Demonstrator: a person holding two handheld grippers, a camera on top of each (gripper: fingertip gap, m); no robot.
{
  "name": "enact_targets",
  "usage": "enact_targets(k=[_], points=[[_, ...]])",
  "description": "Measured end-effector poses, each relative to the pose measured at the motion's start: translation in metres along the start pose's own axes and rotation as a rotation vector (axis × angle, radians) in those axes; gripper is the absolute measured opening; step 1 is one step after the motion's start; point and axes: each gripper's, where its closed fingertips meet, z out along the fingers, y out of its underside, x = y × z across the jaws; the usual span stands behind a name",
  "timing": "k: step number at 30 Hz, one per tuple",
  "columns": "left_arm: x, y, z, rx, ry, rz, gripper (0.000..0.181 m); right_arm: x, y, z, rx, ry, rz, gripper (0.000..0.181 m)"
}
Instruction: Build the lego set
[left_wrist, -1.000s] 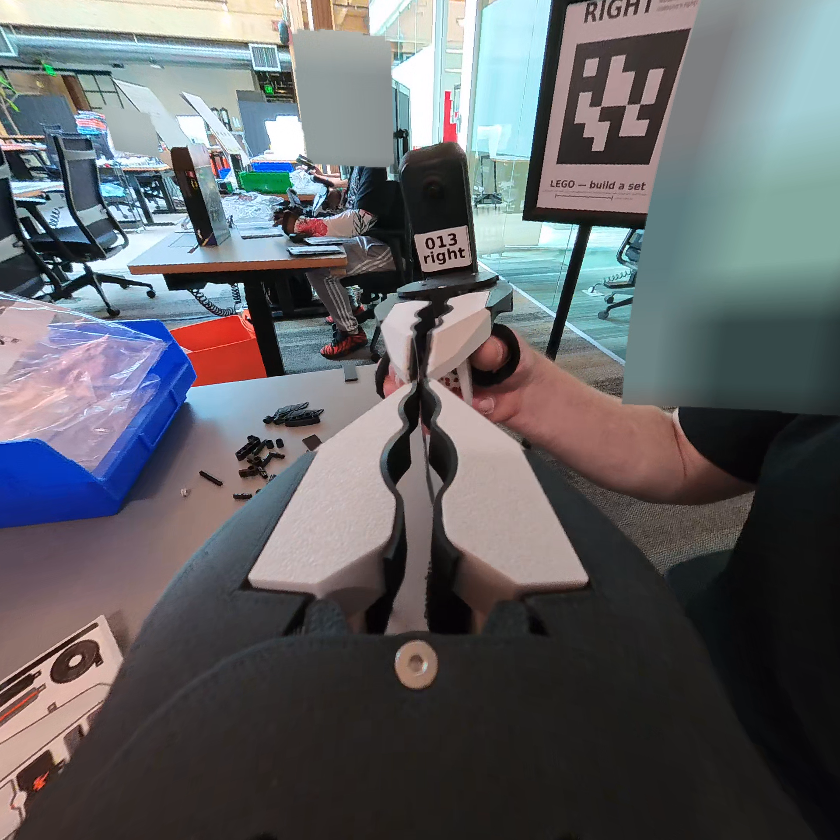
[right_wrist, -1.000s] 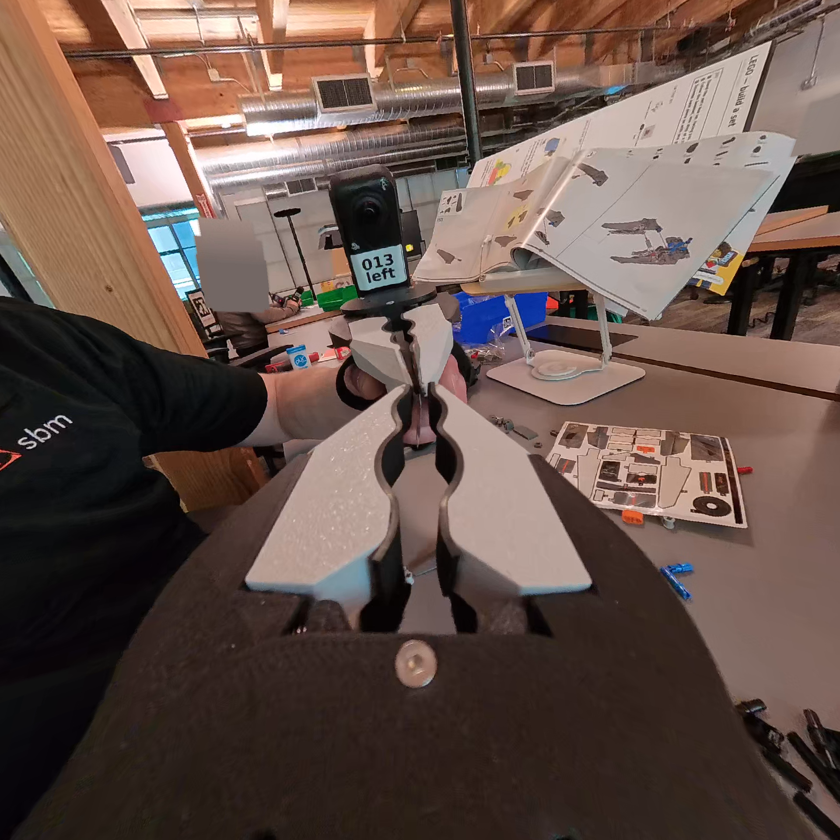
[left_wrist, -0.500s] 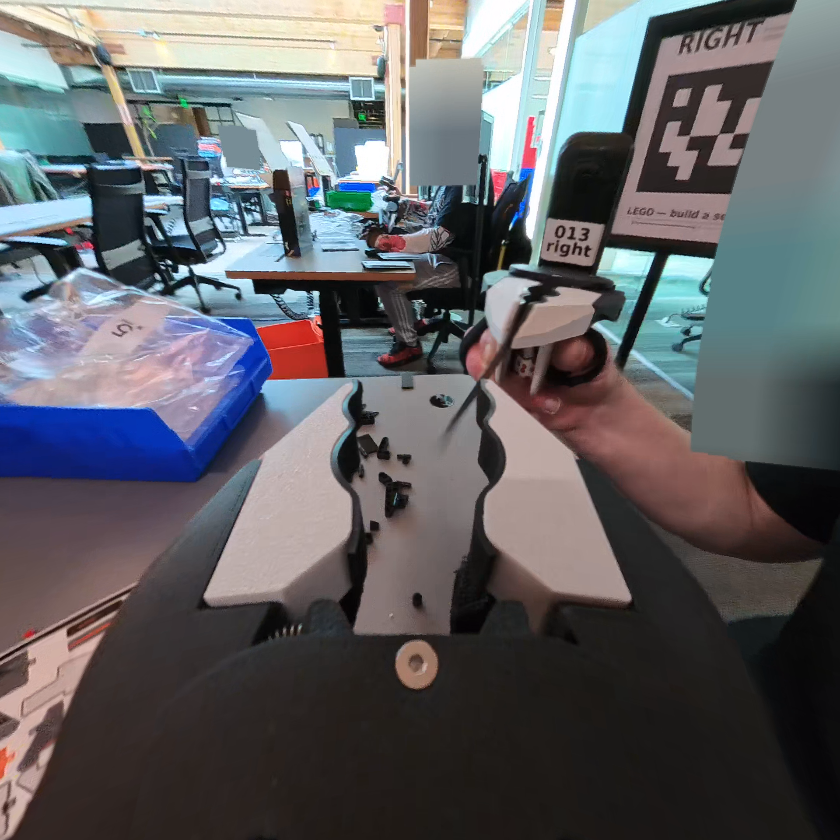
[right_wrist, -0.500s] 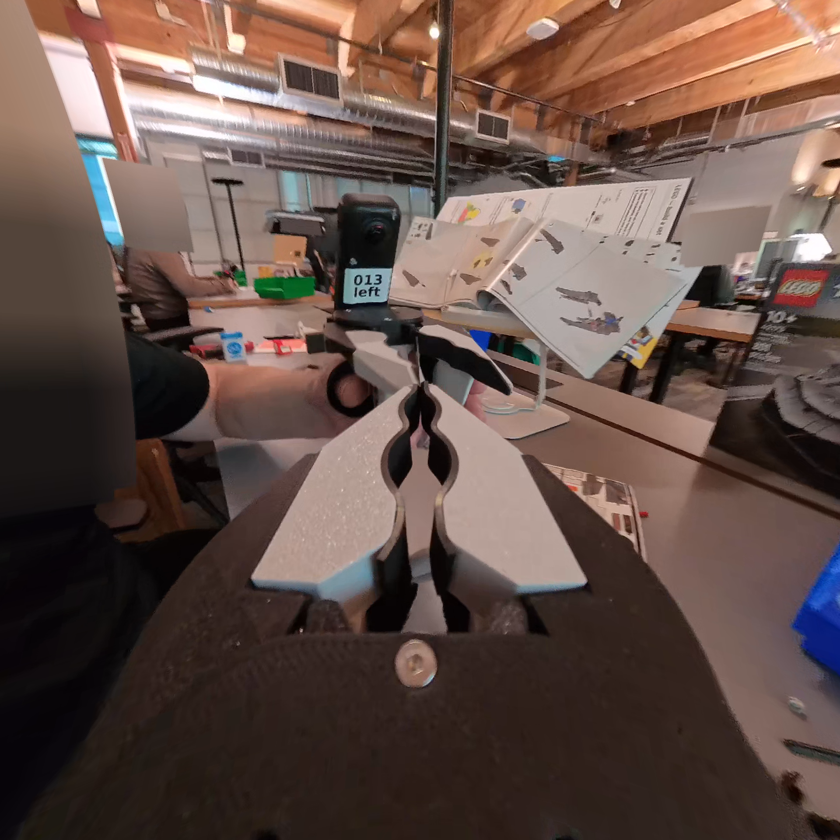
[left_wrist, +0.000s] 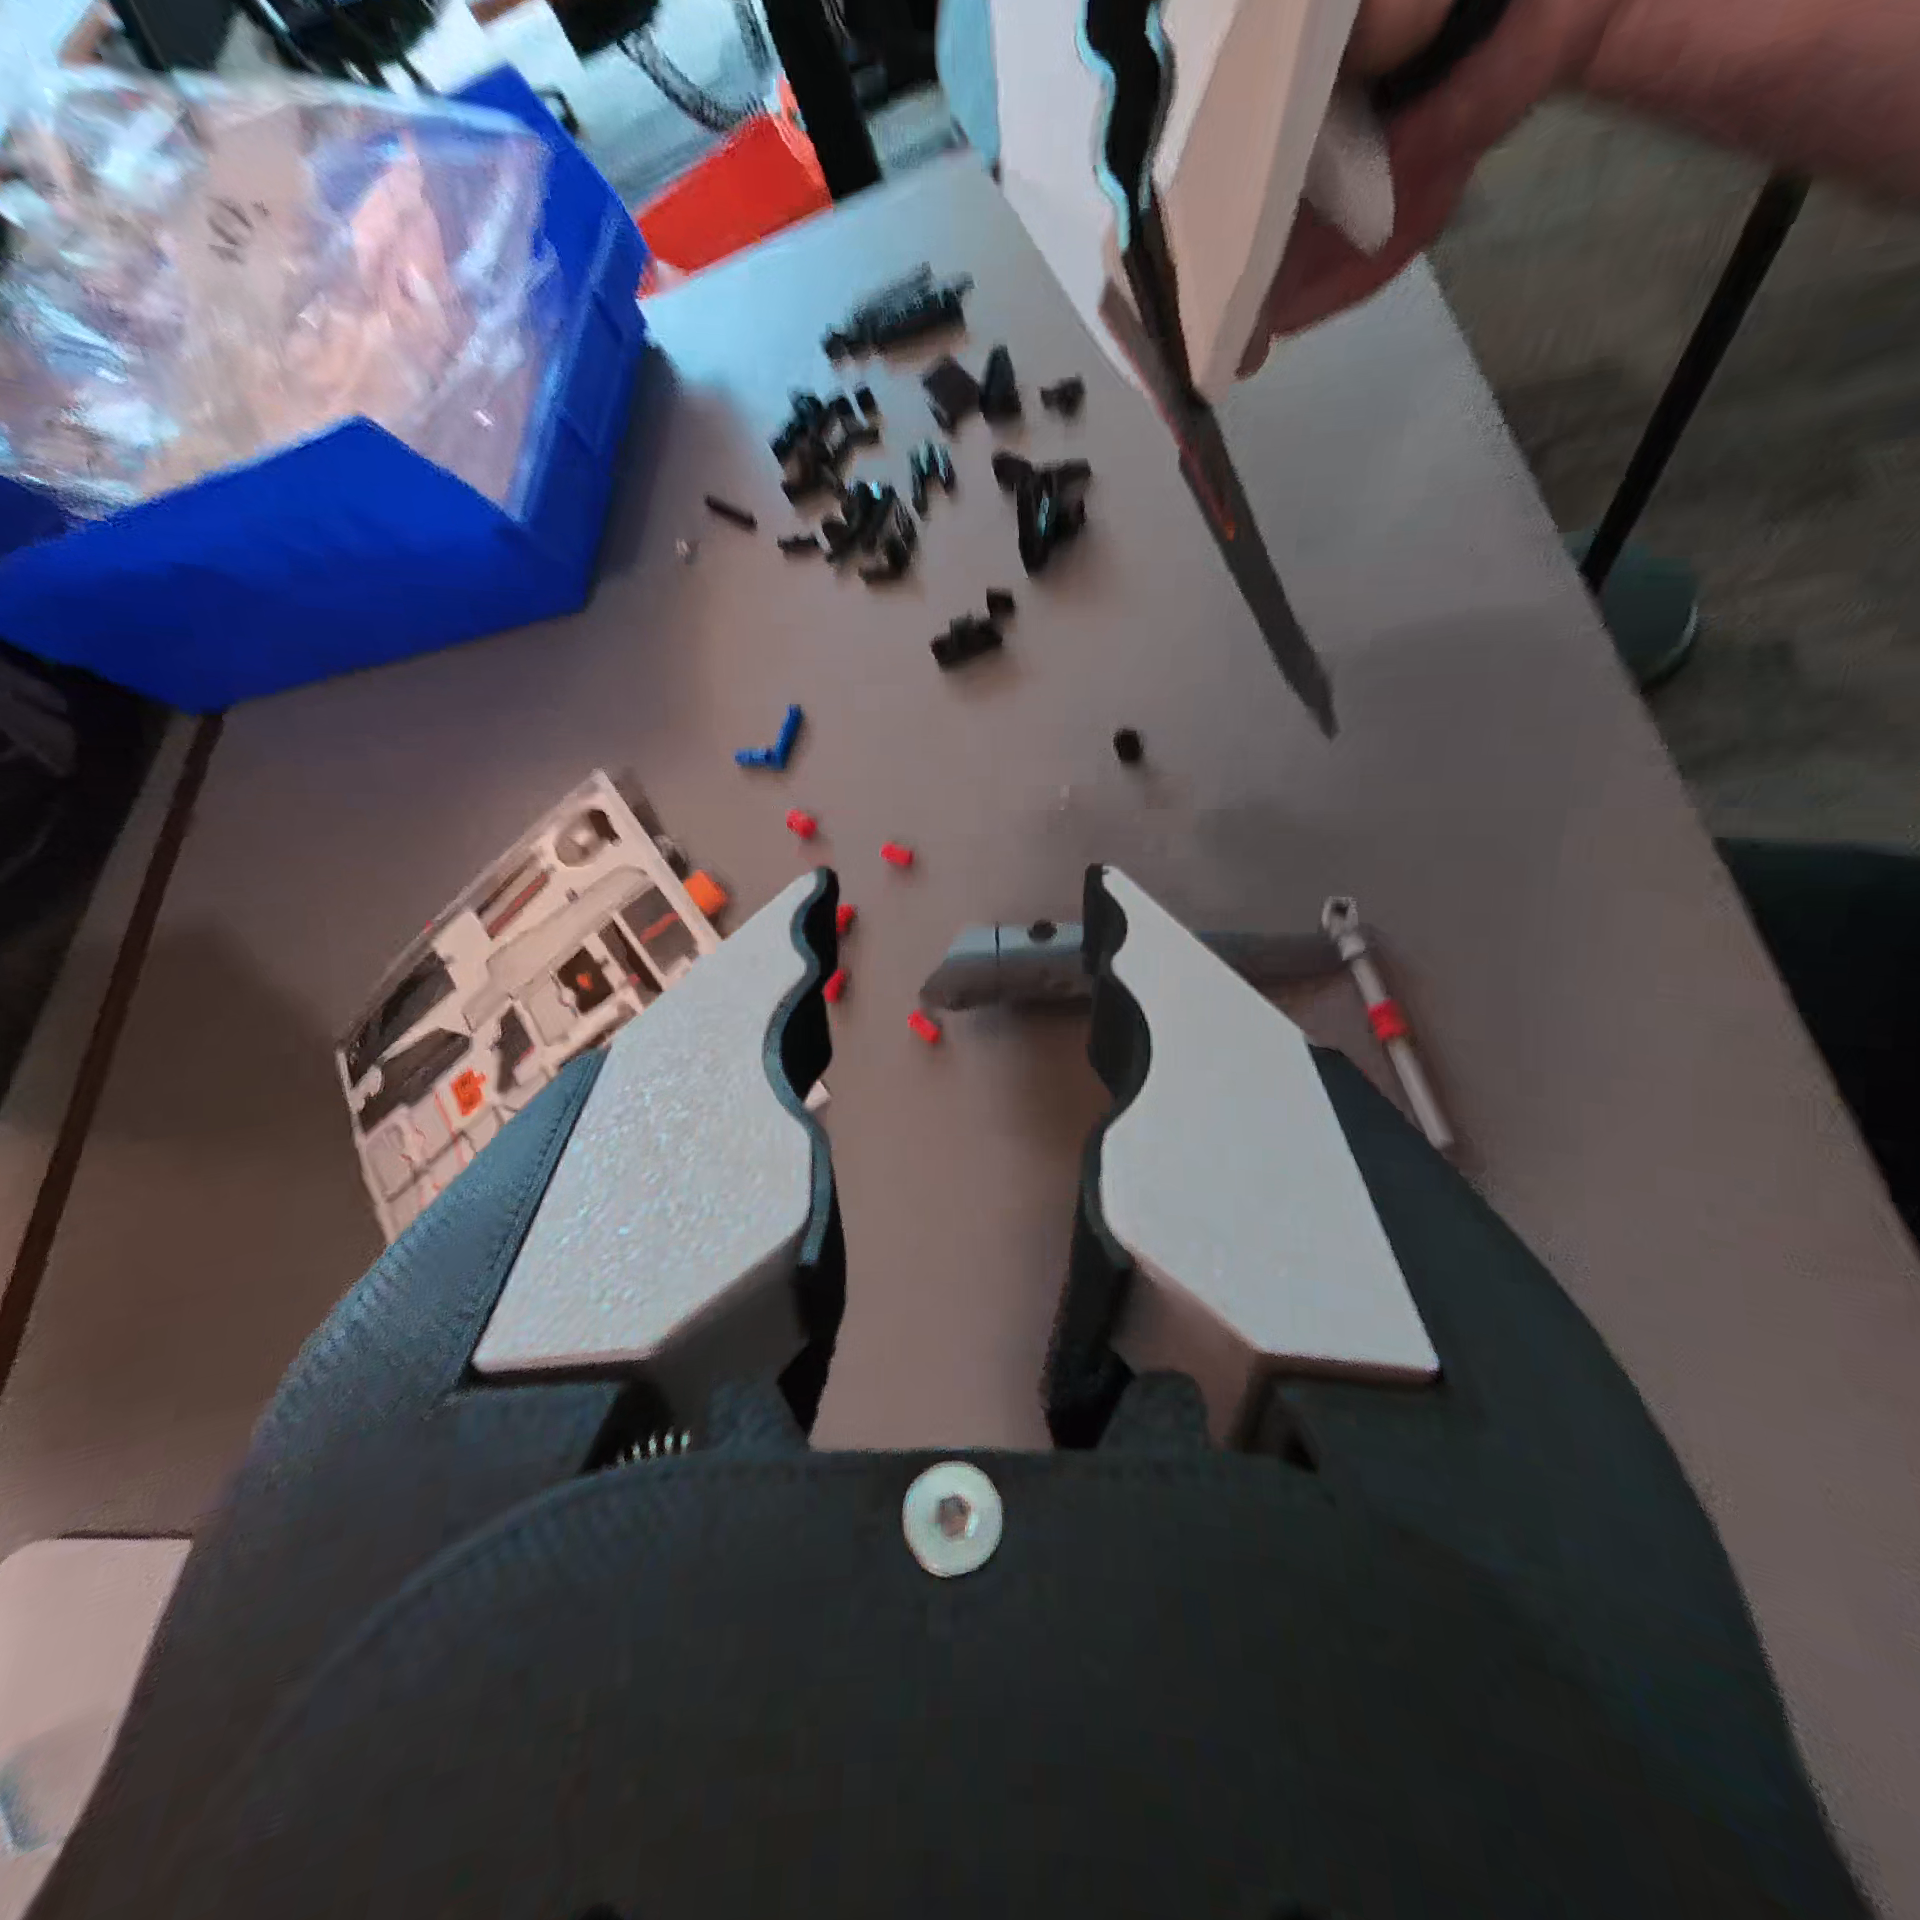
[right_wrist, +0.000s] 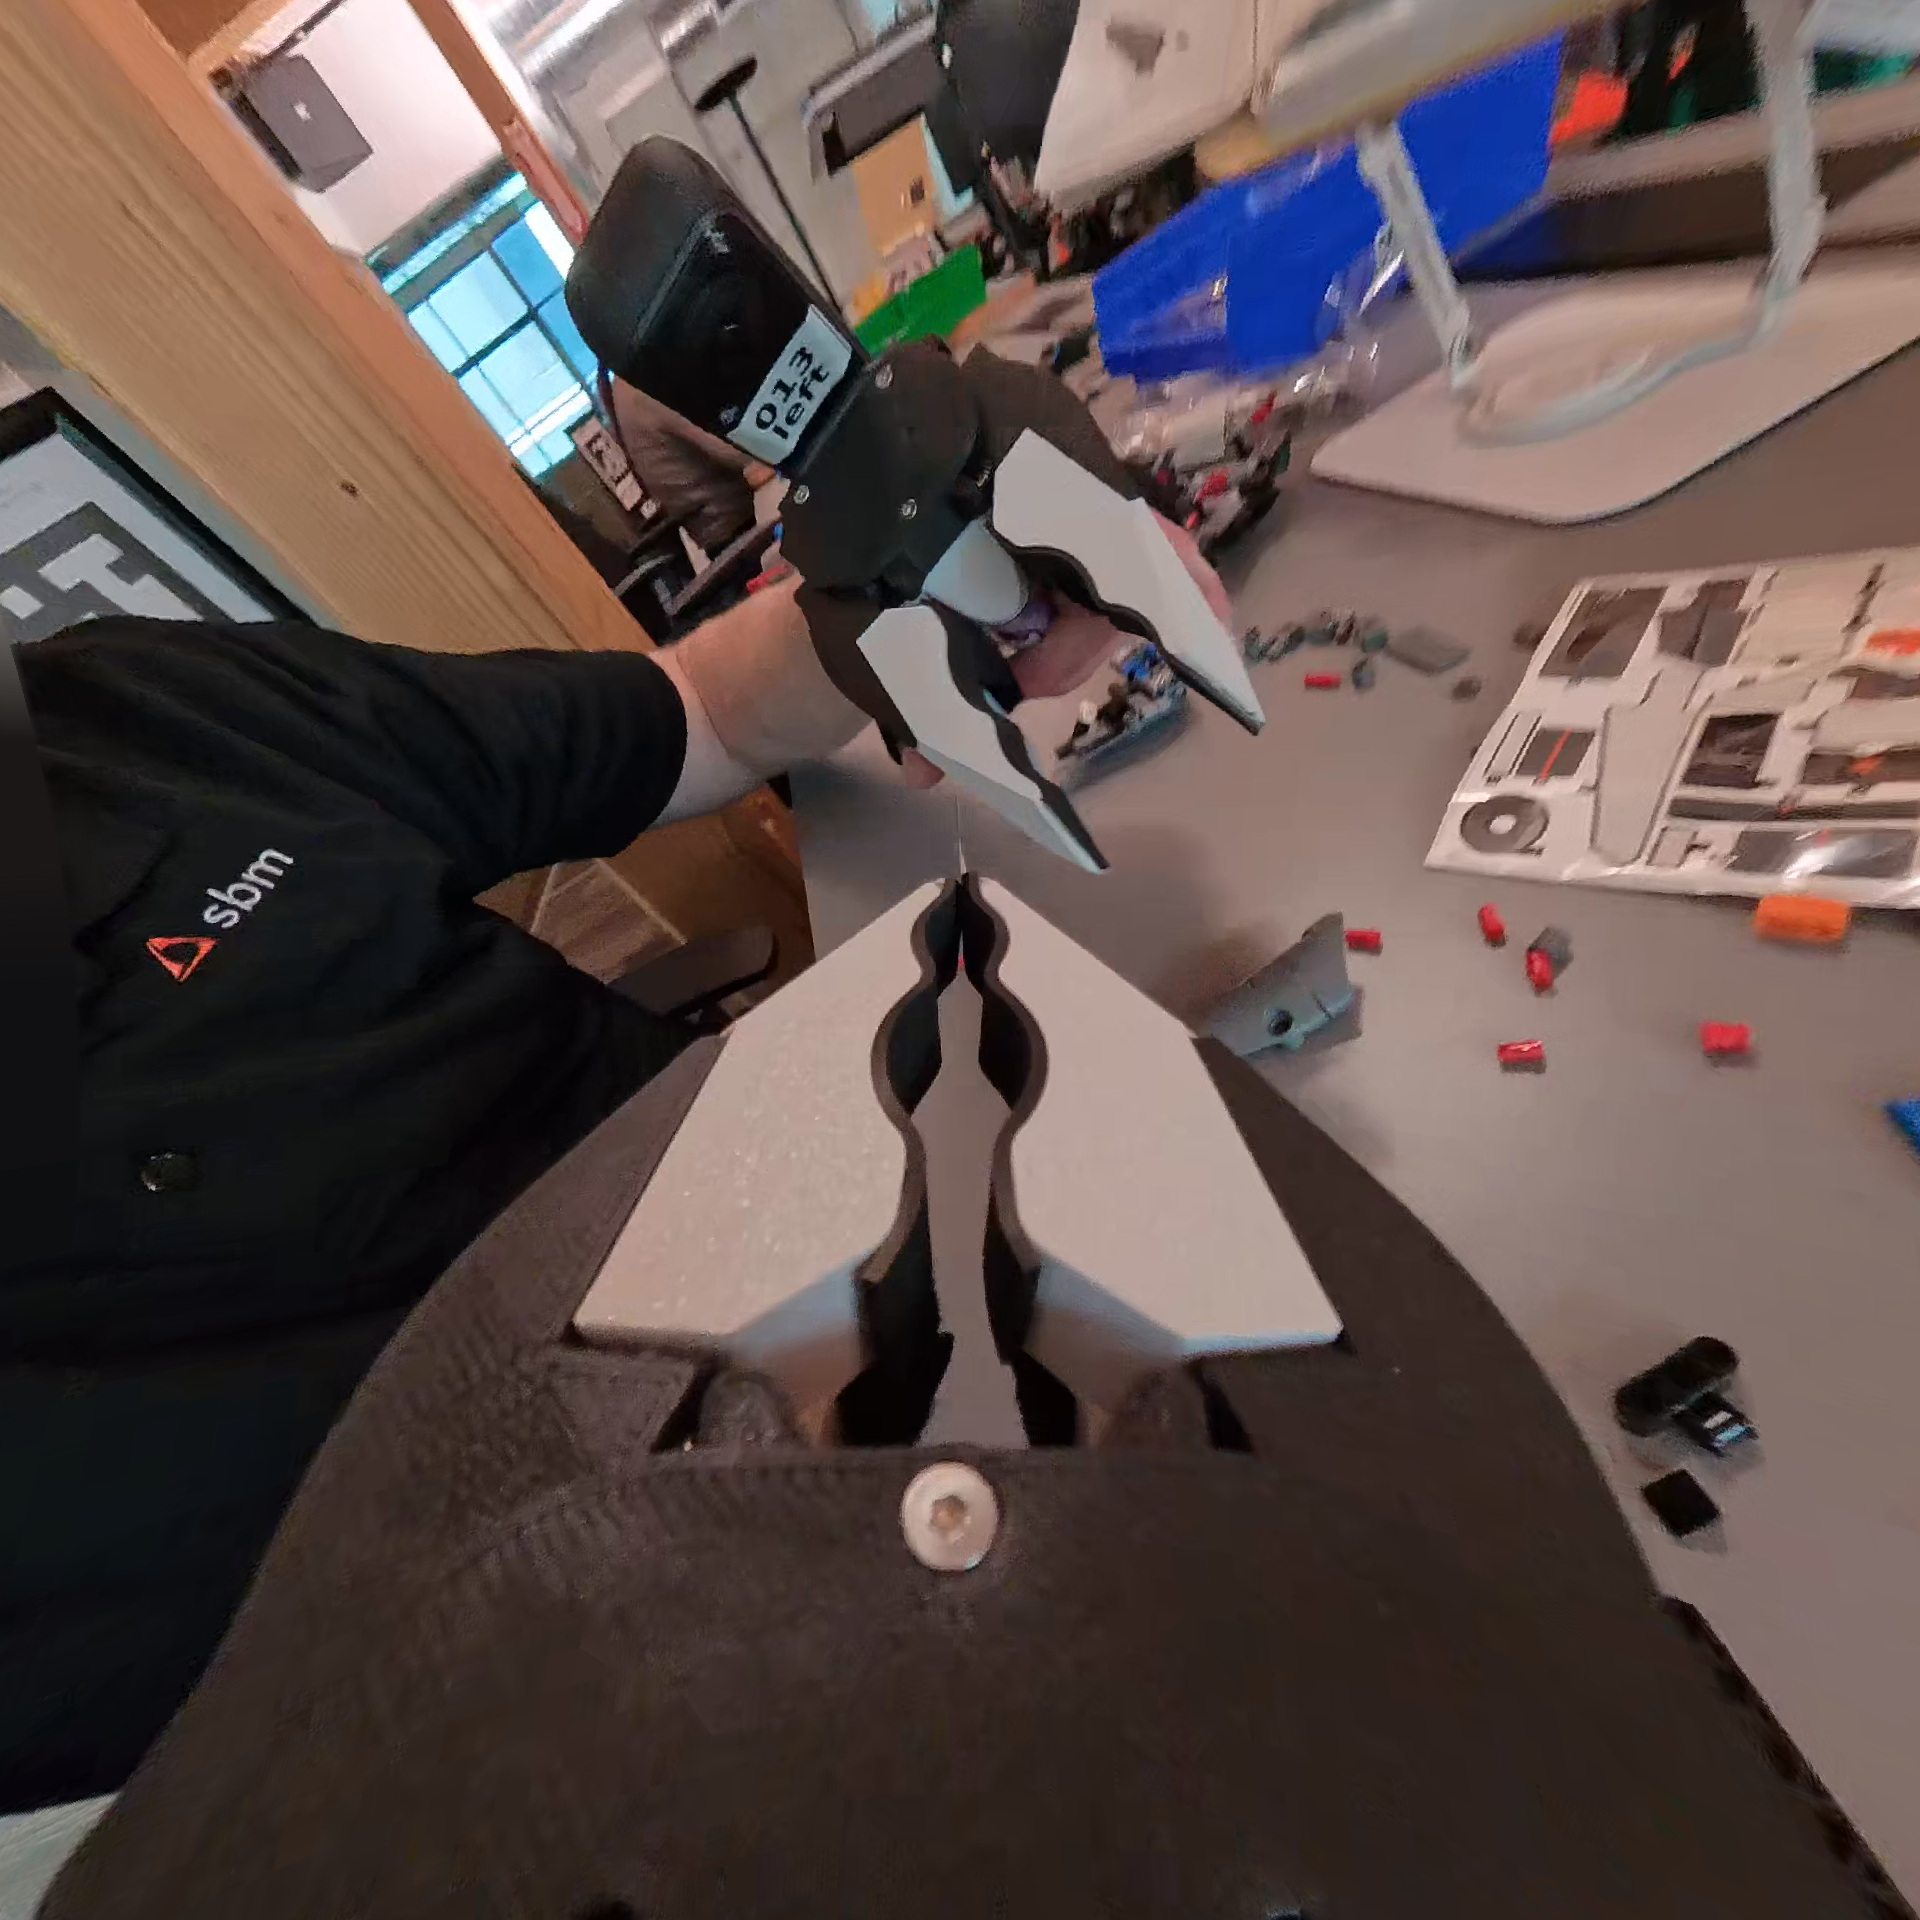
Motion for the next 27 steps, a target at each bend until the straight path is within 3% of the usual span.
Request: enact_targets(k=[5, 14, 23, 27], points=[[0.007, 0.028, 0.018, -0.062, 0.039, -0.002, 0.045, 0.023, 0.019, 0.022, -0.079, 0.012, 0.102, 0.000], [0.019, 0.046, 0.031, -0.124, 0.041, 0.074, 0.048, 0.051, 0.047, 0.044, -0.169, 0.006, 0.257, 0.000], [0.021, 0.048, 0.037, -0.119, 0.044, 0.110, 0.048, 0.052, 0.049, 0.044, -0.158, -0.076, 0.314, 0.000], [0.015, 0.049, 0.040, -0.124, 0.026, 0.127, 0.047, 0.050, 0.036, 0.036, -0.080, -0.124, 0.313, 0.000]])
